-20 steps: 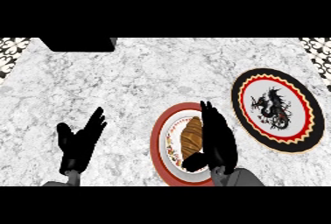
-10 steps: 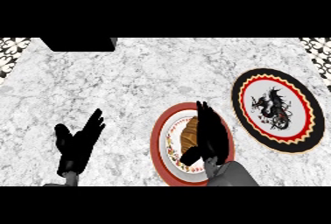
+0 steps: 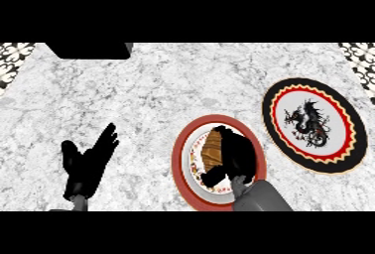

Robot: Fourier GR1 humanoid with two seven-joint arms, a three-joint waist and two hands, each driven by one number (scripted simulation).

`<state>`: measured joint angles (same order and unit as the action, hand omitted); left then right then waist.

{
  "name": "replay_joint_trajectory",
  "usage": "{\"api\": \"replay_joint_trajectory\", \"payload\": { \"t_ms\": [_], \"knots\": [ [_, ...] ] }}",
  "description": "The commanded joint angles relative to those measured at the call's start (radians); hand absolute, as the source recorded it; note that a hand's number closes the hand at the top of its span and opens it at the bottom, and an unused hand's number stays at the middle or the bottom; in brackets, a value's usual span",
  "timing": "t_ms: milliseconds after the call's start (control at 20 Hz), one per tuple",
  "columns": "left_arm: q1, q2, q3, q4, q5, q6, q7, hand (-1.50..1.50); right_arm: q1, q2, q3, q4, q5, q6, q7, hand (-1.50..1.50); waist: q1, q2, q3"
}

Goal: Pick the croissant from the plate and place it in the plate

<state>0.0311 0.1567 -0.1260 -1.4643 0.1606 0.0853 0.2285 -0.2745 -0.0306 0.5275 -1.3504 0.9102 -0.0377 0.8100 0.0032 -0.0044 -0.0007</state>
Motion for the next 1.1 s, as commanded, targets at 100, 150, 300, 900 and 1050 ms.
{"api": "replay_joint_trajectory", "payload": {
  "t_ms": [100, 150, 300, 900, 1050],
  "knots": [
    [0.002, -0.042, 0.002, 0.012, -0.048, 0.02, -0.015, 0.0, 0.047, 0.013, 0.004, 0.003, 0.098, -0.001, -0.047, 1.5, -0.002, 0.004, 0.001],
    [0.014, -0.017, 0.014, -0.023, -0.031, -0.007, 0.009, 0.0, 0.083, -0.003, 0.018, -0.021, 0.114, -0.009, -0.053, 1.5, -0.002, 0.004, 0.001],
    [0.001, -0.027, 0.009, 0.013, -0.027, -0.002, 0.017, 0.0, 0.042, 0.021, 0.037, -0.055, 0.194, -0.15, -0.051, 1.5, -0.004, 0.003, 0.001],
    [-0.043, -0.026, -0.017, -0.001, -0.044, -0.012, 0.006, 0.0, -0.442, -0.109, -0.534, 0.232, 0.515, -0.309, 0.528, 1.5, 0.068, 0.041, -0.006],
    [-0.05, -0.036, -0.023, 0.002, -0.039, -0.016, -0.002, 0.0, -0.51, -0.136, -0.607, 0.258, 0.61, -0.33, 0.578, 1.5, 0.087, 0.048, -0.006]
  ]
}}
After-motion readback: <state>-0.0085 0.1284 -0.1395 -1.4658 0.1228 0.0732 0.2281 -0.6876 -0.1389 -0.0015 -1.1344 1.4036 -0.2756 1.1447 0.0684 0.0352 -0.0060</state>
